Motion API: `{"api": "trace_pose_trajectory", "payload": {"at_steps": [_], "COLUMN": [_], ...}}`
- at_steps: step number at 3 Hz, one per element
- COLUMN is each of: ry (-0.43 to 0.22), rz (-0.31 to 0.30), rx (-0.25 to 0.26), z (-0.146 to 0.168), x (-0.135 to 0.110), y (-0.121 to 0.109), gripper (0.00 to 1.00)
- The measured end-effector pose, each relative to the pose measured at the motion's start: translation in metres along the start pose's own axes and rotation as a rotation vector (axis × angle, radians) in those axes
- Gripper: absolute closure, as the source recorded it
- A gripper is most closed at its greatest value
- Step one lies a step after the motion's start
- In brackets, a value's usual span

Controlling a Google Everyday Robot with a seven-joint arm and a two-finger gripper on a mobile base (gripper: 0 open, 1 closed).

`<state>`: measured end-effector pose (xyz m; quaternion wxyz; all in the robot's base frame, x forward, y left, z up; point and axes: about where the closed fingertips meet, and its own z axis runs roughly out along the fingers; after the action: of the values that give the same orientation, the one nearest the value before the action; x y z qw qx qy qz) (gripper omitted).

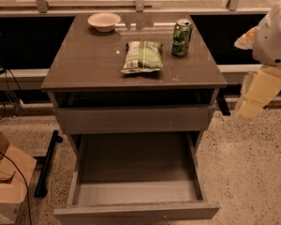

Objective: Place green jalapeno chip bag into middle drawer

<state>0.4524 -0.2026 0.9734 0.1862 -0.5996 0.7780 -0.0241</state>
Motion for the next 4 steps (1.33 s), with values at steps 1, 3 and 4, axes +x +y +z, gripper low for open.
{"api": "trace_pose_trajectory", "payload": {"at_steps": [1,3,4], "ry": [-0.086,-0.195,-0.199], "rz": [0.005,0.004,0.004], "rx": [-0.003,-0.034,-0.036], "z": [0.019,0.068,0.071], "x": [-0.027,-0.073,-0.074], "y": [-0.02,-0.076,-0.078], "gripper": [0.0,0.0,0.0]}}
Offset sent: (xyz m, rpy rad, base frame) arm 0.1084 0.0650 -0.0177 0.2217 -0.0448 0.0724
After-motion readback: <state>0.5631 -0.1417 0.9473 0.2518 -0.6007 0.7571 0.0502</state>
